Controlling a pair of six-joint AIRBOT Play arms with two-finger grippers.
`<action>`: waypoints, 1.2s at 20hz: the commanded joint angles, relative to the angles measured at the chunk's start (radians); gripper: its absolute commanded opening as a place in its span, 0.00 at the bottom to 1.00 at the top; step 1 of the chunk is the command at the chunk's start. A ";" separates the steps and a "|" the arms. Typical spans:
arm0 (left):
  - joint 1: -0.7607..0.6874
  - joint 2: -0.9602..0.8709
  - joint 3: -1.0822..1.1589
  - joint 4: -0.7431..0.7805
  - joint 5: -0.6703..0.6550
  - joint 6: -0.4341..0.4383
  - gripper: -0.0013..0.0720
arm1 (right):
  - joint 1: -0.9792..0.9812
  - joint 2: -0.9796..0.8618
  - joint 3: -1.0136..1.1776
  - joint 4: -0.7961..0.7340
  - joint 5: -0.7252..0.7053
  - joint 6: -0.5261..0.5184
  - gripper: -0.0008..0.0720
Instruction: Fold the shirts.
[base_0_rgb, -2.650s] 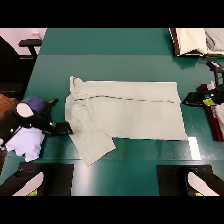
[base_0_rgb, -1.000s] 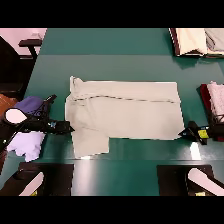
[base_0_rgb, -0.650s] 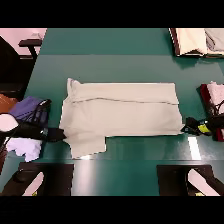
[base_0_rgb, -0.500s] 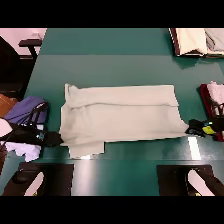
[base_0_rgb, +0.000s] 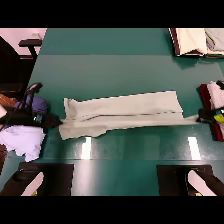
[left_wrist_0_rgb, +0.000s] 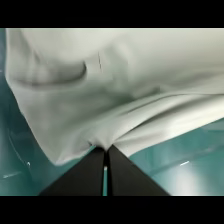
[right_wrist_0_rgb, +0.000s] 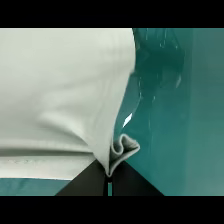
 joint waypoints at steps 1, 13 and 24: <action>0.001 -0.234 0.119 -0.002 0.171 0.077 0.06 | 0.088 -0.196 0.135 0.010 -0.124 0.002 0.04; 0.001 -0.562 0.294 -0.036 0.283 0.080 0.74 | 0.086 -0.648 0.535 0.294 -0.137 -0.067 0.55; -0.024 -0.562 0.421 -0.211 0.173 0.090 0.07 | -0.167 -0.650 0.283 0.381 -0.068 -0.273 0.84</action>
